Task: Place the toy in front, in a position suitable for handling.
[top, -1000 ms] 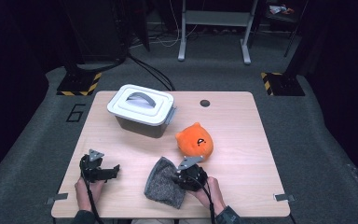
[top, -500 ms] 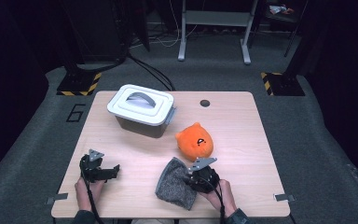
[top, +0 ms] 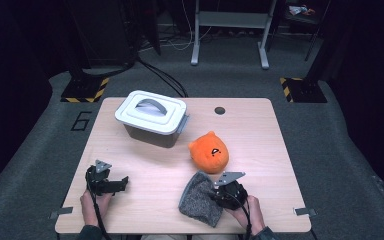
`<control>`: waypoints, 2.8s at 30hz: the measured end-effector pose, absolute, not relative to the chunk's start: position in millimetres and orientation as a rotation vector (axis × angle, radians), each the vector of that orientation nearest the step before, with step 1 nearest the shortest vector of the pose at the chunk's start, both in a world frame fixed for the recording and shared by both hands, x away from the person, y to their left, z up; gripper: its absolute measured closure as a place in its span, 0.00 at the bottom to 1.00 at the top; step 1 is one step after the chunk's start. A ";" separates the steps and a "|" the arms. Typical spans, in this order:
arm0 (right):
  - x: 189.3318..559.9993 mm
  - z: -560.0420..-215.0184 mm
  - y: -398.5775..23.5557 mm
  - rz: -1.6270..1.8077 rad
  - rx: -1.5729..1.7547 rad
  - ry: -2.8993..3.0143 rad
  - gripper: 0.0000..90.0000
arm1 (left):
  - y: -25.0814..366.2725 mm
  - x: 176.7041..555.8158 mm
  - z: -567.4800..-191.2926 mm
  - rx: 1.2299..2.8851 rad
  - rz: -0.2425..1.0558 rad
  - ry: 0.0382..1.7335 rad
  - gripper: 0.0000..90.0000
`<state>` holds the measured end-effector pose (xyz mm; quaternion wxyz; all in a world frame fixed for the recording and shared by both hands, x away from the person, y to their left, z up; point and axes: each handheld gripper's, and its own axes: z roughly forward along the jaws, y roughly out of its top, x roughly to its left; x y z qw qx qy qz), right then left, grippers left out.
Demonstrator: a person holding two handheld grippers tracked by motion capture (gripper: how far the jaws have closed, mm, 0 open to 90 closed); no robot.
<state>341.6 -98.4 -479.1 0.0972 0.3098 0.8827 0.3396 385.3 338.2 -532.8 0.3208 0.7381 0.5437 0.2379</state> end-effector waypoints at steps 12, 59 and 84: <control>332.5 -481.2 -129.6 0.991 1.010 2.554 0.88 | 338.2 385.3 -532.9 1.938 0.625 1.429 0.01; 355.5 -485.6 -265.0 0.918 1.555 2.071 0.87 | 338.2 385.3 -532.9 1.939 0.625 1.429 0.01; 396.8 -498.3 -293.4 0.833 1.796 1.853 0.84 | 338.1 385.2 -532.8 1.938 0.625 1.430 0.01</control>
